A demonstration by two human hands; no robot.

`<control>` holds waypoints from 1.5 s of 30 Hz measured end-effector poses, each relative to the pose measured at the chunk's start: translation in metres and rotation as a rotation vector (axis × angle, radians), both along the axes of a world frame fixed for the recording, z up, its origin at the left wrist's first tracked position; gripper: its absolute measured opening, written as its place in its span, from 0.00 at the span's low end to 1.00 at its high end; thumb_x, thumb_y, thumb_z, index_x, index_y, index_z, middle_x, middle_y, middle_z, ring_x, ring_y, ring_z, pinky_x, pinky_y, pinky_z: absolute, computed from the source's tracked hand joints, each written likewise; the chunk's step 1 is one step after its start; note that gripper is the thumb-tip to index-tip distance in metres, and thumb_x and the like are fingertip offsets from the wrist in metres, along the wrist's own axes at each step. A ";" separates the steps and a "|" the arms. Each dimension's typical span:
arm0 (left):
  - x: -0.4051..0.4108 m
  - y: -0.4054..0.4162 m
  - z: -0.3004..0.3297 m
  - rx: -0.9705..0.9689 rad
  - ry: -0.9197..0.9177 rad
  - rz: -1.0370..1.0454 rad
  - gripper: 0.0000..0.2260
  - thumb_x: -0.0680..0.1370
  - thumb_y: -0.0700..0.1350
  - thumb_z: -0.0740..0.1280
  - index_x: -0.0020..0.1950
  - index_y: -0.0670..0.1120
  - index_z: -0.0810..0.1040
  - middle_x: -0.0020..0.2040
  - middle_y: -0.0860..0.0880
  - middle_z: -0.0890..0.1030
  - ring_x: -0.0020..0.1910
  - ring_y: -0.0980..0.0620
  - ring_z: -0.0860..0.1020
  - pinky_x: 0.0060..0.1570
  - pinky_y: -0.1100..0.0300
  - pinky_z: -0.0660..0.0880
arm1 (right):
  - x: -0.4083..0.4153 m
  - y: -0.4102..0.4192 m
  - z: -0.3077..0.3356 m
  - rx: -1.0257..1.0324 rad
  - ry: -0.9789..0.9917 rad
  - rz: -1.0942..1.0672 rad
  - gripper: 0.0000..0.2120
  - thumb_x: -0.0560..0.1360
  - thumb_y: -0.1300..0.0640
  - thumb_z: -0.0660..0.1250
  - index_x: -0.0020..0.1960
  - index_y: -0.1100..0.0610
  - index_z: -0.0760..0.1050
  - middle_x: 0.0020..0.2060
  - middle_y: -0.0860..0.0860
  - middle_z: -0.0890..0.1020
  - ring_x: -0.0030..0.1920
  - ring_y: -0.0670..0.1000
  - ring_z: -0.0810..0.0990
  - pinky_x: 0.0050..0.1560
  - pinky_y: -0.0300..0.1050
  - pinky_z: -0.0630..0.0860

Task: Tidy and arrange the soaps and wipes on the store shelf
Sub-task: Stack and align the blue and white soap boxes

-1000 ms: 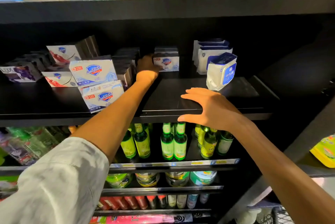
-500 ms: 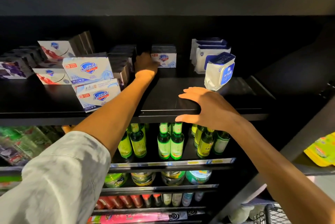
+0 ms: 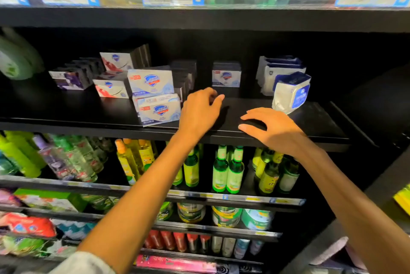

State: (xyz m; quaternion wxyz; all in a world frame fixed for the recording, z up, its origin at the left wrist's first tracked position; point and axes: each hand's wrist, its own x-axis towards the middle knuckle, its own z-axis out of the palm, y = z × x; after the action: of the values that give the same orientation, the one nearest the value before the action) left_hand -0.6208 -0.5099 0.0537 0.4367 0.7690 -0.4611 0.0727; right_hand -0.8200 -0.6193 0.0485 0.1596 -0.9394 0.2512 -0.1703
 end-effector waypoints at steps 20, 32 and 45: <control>0.045 0.133 -0.035 -0.291 0.109 0.287 0.22 0.79 0.54 0.73 0.71 0.51 0.74 0.64 0.51 0.77 0.61 0.55 0.78 0.59 0.50 0.78 | 0.192 0.060 0.059 0.544 -0.450 0.189 0.25 0.78 0.56 0.75 0.72 0.58 0.73 0.59 0.51 0.82 0.56 0.47 0.83 0.46 0.35 0.81; 0.060 0.132 -0.025 -0.249 0.206 0.170 0.22 0.76 0.45 0.78 0.67 0.50 0.75 0.60 0.52 0.82 0.56 0.58 0.82 0.57 0.56 0.82 | 0.179 0.055 0.063 0.688 -0.688 0.161 0.18 0.74 0.58 0.78 0.62 0.53 0.80 0.51 0.45 0.85 0.48 0.41 0.86 0.42 0.37 0.82; 0.039 0.108 -0.014 -0.160 0.251 -0.005 0.27 0.74 0.45 0.80 0.71 0.48 0.76 0.58 0.52 0.81 0.52 0.57 0.81 0.47 0.77 0.74 | 0.083 -0.030 0.024 0.592 -0.637 -0.066 0.17 0.72 0.66 0.78 0.59 0.60 0.80 0.51 0.56 0.86 0.50 0.47 0.87 0.48 0.40 0.84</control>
State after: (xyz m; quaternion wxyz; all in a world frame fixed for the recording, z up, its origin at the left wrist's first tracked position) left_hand -0.5815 -0.4017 0.0402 0.5509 0.7336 -0.3976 0.0112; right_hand -0.7374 -0.6489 0.0723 0.4860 -0.7451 0.2574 -0.3773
